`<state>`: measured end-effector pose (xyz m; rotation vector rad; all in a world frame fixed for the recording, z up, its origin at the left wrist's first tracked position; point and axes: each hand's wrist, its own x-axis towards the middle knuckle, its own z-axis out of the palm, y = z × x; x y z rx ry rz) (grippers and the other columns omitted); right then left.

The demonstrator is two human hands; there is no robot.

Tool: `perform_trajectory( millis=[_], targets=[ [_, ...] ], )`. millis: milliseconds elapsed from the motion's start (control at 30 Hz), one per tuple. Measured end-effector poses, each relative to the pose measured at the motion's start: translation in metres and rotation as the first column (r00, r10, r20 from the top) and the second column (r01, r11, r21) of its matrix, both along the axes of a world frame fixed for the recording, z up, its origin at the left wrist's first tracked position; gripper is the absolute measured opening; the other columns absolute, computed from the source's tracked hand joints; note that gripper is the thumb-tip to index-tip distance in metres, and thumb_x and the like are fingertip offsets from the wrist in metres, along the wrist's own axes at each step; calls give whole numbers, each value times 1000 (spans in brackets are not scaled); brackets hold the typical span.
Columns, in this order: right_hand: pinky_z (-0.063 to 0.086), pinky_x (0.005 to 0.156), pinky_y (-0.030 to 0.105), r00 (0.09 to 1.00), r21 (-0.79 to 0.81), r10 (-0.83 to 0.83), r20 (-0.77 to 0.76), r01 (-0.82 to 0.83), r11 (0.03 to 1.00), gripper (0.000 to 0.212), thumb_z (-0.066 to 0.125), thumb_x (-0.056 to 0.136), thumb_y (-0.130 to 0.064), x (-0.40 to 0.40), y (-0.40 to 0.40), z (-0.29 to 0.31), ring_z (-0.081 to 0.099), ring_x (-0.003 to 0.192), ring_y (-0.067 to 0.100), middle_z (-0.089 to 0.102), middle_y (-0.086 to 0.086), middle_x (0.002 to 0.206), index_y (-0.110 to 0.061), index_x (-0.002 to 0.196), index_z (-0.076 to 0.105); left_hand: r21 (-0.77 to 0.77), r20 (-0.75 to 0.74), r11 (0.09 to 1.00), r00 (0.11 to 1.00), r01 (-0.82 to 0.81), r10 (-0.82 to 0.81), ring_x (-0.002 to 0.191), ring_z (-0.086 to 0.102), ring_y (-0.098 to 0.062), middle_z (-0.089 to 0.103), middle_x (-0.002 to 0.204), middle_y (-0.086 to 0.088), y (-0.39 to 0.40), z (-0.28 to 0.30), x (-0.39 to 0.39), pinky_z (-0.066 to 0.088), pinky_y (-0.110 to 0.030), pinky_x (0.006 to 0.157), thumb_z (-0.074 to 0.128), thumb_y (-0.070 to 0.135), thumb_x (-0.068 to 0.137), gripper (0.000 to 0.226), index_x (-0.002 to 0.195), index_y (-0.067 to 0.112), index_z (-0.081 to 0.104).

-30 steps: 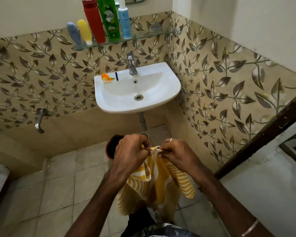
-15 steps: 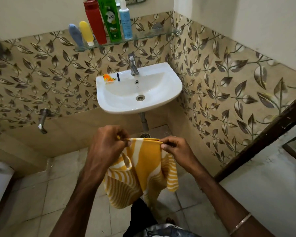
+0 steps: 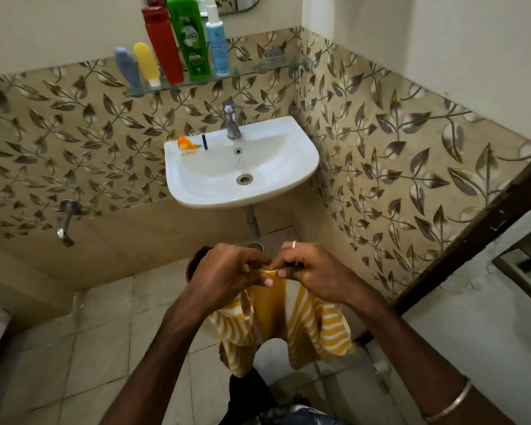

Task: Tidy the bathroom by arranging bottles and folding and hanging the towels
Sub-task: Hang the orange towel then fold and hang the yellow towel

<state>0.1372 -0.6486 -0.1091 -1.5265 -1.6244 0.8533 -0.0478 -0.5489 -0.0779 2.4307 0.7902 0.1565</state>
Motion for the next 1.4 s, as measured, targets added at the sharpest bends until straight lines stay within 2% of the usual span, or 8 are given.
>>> perform_trajectory(
  millis=[167,333,467,633,767,900,1100,1400],
  targets=[
    [49,78,18,998,-21,-54,34,55,998,17,74,87,-10,4,-6,0,61,88,0,62,-17,88,-16,103,77,97,114,992,991,-78,67,75,69,-1,77,84,11,-5,-2,6,59,-34,70,83,27,77,16,93,28,80],
    [49,72,24,953,-80,-73,294,101,992,16,73,89,-23,5,-10,-12,56,80,3,55,-16,83,-15,103,75,127,203,977,969,-169,141,75,70,-5,78,84,7,-2,2,0,56,-25,67,82,14,77,16,88,26,81],
    [41,66,7,946,-29,-171,274,186,982,16,75,88,-21,9,-10,-21,54,75,-5,56,-21,77,-14,101,78,146,260,972,955,-185,142,77,66,1,79,89,6,-1,11,-6,47,-10,67,84,8,75,19,89,22,82],
    [50,76,26,913,-19,-227,338,248,969,16,74,87,-18,16,-3,-39,63,84,12,68,-4,90,-14,103,78,169,301,957,937,-235,177,72,70,-6,79,83,5,1,16,-16,50,-17,66,83,9,75,18,87,22,82],
    [40,67,12,931,-26,-221,289,238,971,14,74,88,-20,23,-4,-48,57,75,0,58,-17,77,-16,100,79,199,319,946,929,-257,186,69,66,-3,78,80,5,4,22,-25,44,-10,64,83,6,74,19,86,21,81],
    [46,69,24,954,-153,-176,241,216,964,15,67,94,-28,26,-5,-54,64,79,7,67,-9,82,-22,102,78,191,381,924,893,-331,241,67,65,0,74,74,11,10,24,-34,49,-14,62,80,3,72,22,83,22,81],
    [40,58,24,995,-384,-57,85,85,920,33,63,95,-44,30,-13,-64,55,56,0,65,-17,60,-45,64,70,166,442,879,831,-447,339,68,65,-1,72,74,13,14,28,-41,42,-2,63,79,0,74,24,84,21,81],
    [49,77,31,949,-692,172,264,63,719,36,61,93,-52,41,-24,-89,67,88,15,73,-4,95,-21,98,76,85,494,824,742,-560,453,69,71,-13,77,84,1,27,33,-57,57,-29,69,76,3,79,18,92,16,80]
  ],
)
